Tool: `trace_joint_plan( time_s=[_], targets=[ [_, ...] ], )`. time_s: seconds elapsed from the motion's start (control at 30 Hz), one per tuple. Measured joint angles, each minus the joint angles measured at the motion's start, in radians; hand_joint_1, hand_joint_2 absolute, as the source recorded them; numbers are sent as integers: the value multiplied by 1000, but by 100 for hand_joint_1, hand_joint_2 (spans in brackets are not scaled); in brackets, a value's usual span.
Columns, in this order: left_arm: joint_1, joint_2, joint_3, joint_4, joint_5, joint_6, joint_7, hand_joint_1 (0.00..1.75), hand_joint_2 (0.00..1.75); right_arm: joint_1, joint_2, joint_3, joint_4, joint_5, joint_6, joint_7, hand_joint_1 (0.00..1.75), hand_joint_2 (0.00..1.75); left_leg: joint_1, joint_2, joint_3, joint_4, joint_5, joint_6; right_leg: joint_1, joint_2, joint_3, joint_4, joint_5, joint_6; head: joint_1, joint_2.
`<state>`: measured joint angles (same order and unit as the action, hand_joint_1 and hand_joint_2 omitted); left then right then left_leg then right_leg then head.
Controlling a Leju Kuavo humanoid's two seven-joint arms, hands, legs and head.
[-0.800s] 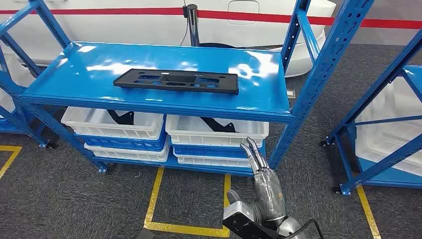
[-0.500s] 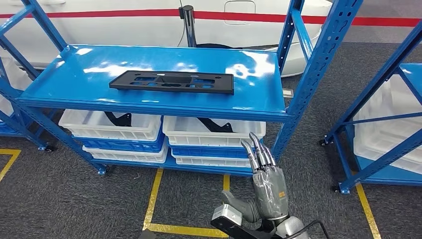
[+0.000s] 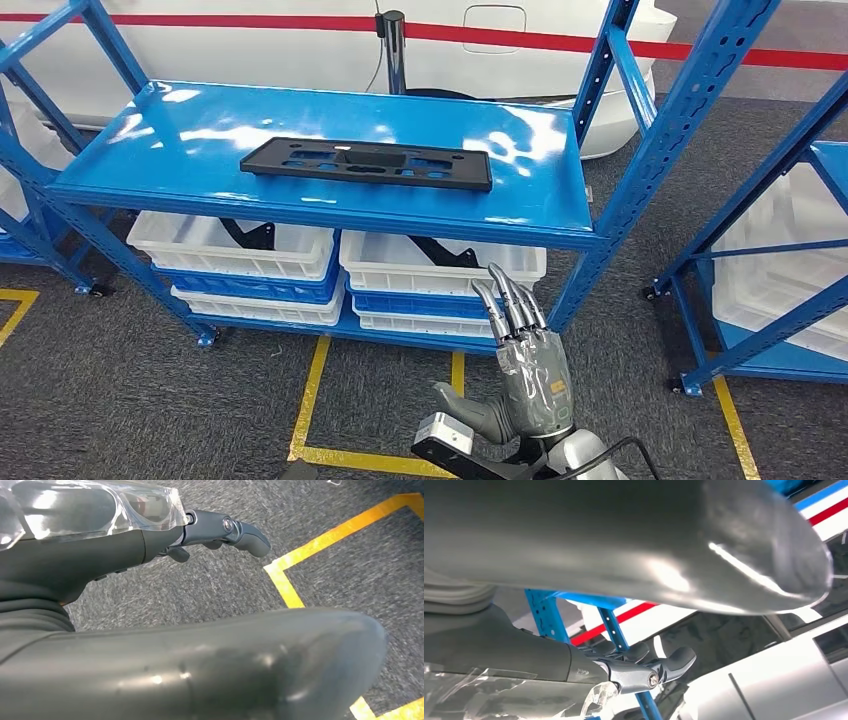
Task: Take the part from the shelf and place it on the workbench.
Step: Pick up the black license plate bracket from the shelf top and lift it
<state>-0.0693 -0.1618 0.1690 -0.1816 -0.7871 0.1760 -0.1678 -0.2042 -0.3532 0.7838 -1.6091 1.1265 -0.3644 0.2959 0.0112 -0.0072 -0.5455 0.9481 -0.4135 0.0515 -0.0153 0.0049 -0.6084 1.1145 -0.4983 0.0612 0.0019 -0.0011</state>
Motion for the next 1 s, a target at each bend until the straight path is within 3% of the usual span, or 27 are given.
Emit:
trace_joint_plan(
  time_s=[0.07,0.1,0.23,0.27,0.33,0.4,0.43,0.47,0.53,0.6,0.7,0.77,0.87,0.9,0.93,0.97,1.0],
  targets=[
    [-6,0,-6,0,3,0,0,0,0,-15,2,6,12,-10,-6,-12,0,0,-4,0,0,2,-3,-8,3,0,56,-125,46,-7,0,0],
    [-10,0,-9,0,6,0,0,0,0,-22,4,9,18,-15,-9,-18,0,0,-6,1,-1,2,-3,-13,5,0,66,-151,52,-13,0,0],
    [-21,0,-19,0,21,4,-2,0,0,-48,12,20,45,-25,-17,-34,0,0,-2,1,-14,25,-18,-33,6,0,64,-159,56,-39,-2,0],
    [-24,0,-20,0,24,5,-3,0,0,-55,14,22,51,-27,-17,-37,0,0,-1,1,-33,67,-42,-38,4,-1,64,-161,58,-45,-3,0],
    [-28,-1,-22,0,29,6,-3,0,0,-67,18,27,63,-29,-19,-41,0,0,1,2,-100,209,-108,-45,4,-2,64,-161,58,-51,-5,0],
    [-31,-1,-23,0,34,6,-3,0,0,-75,22,33,75,-33,-19,-44,0,0,1,2,-157,319,-139,-48,5,-1,64,-161,57,-53,-6,0],
    [-32,-1,-23,0,37,7,-3,0,0,-79,24,37,81,-35,-19,-46,0,0,1,2,-158,315,-124,-47,5,0,66,-161,56,-53,-6,0],
    [-34,-1,-24,0,39,8,-3,0,0,-83,26,39,87,-37,-19,-48,0,0,1,2,-139,268,-94,-45,5,1,68,-161,55,-52,-6,0],
    [-40,-1,-27,0,43,11,-3,0,0,-93,30,43,96,-39,-18,-51,0,0,-1,2,-68,112,-23,-37,7,3,72,-160,51,-47,-6,0],
    [-45,-2,-31,0,50,15,-3,0,0,-101,33,46,104,-43,-18,-53,0,0,-5,2,-27,17,7,-29,11,3,73,-160,47,-39,-5,0],
    [-47,-3,-38,0,56,17,-4,0,0,-108,35,50,113,-48,-17,-56,0,0,-7,2,-20,2,8,-16,10,2,76,-162,42,-24,-4,0],
    [-49,-4,-40,0,58,18,-4,0,0,-113,36,52,118,-49,-17,-56,0,0,-3,2,-12,-4,10,-4,8,1,61,-119,15,-14,-3,0],
    [-50,-6,-44,0,57,19,-4,0,0,-116,36,58,125,-53,-15,-57,0,0,-2,2,-5,-6,5,5,5,0,-41,81,-70,-5,-1,0],
    [-50,-6,-45,0,57,19,-3,0,0,-116,36,60,128,-55,-14,-57,0,0,-2,2,-4,-6,3,7,4,0,-72,131,-80,-3,-1,0],
    [-50,-6,-45,0,58,19,-2,0,0,-117,36,61,131,-57,-14,-57,0,0,-2,0,-1,-6,1,7,4,0,-84,142,-69,-2,-1,0],
    [-50,-6,-46,0,58,19,-2,0,0,-118,36,62,133,-59,-13,-57,0,0,-2,-1,3,-5,-3,6,4,0,-75,109,-38,-3,-1,0],
    [-50,-7,-46,0,58,19,-1,0,0,-120,36,63,134,-61,-12,-57,0,0,-2,-2,10,-5,-7,4,4,0,-46,39,7,-4,-1,0]
  ],
)
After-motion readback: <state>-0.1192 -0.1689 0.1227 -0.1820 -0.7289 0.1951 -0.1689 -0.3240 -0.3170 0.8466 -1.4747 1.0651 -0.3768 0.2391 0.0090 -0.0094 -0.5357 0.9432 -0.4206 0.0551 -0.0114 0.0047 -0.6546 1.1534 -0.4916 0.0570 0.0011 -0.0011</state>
